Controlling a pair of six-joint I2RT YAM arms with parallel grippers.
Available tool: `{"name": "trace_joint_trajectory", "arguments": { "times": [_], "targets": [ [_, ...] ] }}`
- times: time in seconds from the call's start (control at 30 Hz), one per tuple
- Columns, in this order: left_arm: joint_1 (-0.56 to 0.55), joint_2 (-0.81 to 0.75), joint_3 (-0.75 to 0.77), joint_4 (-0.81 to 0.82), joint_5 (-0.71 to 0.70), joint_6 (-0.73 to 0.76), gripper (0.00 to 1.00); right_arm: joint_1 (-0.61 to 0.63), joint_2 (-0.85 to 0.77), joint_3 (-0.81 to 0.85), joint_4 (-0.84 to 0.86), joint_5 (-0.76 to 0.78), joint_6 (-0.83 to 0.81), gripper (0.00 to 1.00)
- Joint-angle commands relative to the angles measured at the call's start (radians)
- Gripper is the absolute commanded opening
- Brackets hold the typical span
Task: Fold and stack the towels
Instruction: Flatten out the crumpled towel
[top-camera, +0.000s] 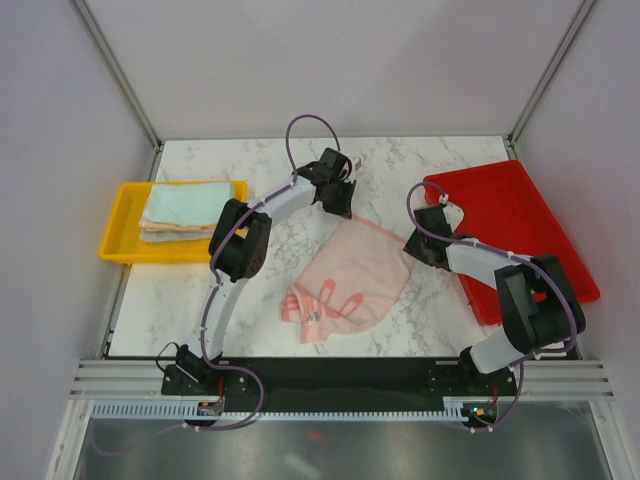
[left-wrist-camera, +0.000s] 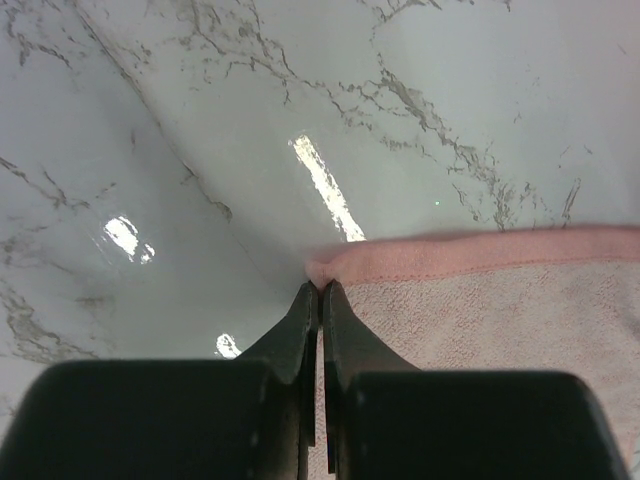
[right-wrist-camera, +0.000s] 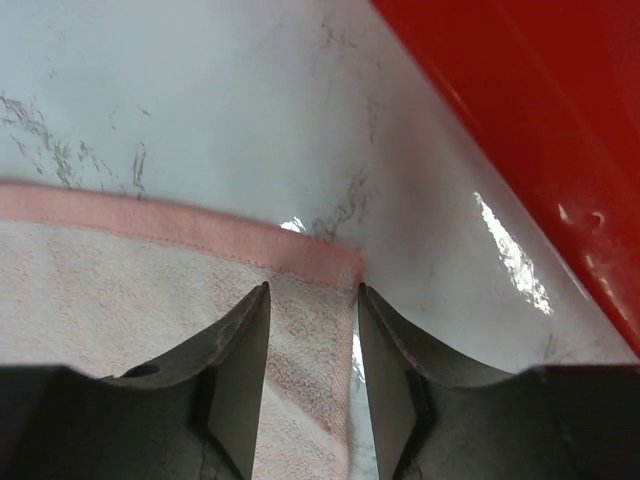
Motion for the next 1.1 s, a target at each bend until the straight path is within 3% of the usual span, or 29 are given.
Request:
{"name": "trace_joint_trajectory", "arguments": {
  "times": [0.0,0.23,0.37,0.8,0.93,1.07],
  "targets": [
    [-0.004,-0.028,-0.029,-0.027,0.011,-0.003,0.02,-0.001,0.059,-0.012,0.025,0.023,0.047,0.47],
    [-0.004,-0.052,-0.048,-0.019,0.009,-0.015,0.02,0.0,0.128,-0.026,0.099,-0.037,0.024,0.22],
    [-0.001,-0.08,-0.071,-0.011,0.015,-0.032,0.02,-0.001,0.114,-0.015,0.139,-0.092,-0.045,0.0],
    [0.014,-0.411,-0.373,0.025,-0.025,-0.158,0.02,-0.003,-0.242,-0.07,0.131,-0.252,-0.266,0.0],
    [0.014,-0.445,-0.441,0.03,-0.017,-0.175,0.02,-0.003,-0.211,-0.066,0.119,-0.267,-0.284,0.0],
    [0.014,-0.46,-0.547,0.029,-0.083,-0.213,0.02,-0.001,-0.133,-0.069,0.143,-0.379,-0.274,0.0]
  ]
}}
